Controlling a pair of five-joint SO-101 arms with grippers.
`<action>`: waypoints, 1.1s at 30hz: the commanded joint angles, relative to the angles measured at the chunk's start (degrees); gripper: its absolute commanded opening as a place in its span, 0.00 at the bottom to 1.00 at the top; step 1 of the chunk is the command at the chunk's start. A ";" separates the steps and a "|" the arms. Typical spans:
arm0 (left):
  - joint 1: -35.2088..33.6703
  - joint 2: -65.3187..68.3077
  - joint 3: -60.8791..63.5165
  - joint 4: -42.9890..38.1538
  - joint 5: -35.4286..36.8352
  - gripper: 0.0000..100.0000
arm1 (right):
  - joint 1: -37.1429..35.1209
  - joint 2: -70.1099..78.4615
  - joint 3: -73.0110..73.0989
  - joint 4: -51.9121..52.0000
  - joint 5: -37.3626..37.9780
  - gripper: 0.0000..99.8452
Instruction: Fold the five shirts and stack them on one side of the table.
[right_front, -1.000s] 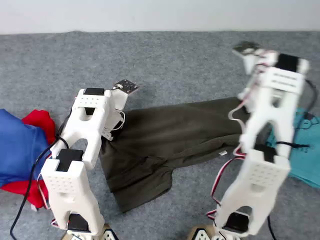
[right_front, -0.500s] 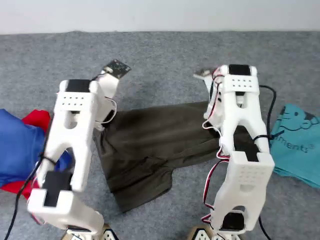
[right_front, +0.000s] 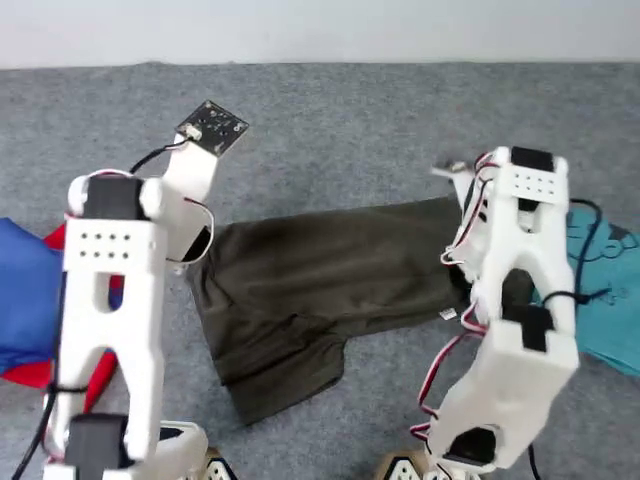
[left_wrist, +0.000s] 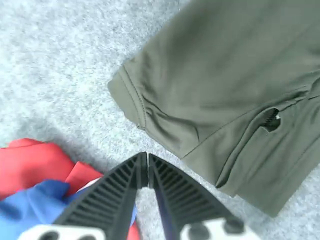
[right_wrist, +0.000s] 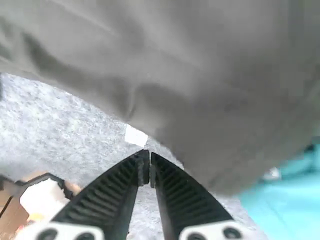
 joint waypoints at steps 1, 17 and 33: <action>-0.35 -6.15 -0.57 2.46 0.44 0.01 | -4.70 -9.27 -0.35 2.42 0.18 0.01; -26.29 -25.58 -0.40 3.60 3.69 0.01 | -28.00 -18.77 9.85 1.54 -9.67 0.01; -37.80 -27.78 -0.31 3.52 3.87 0.01 | -45.58 -22.73 27.25 -26.86 -18.11 0.01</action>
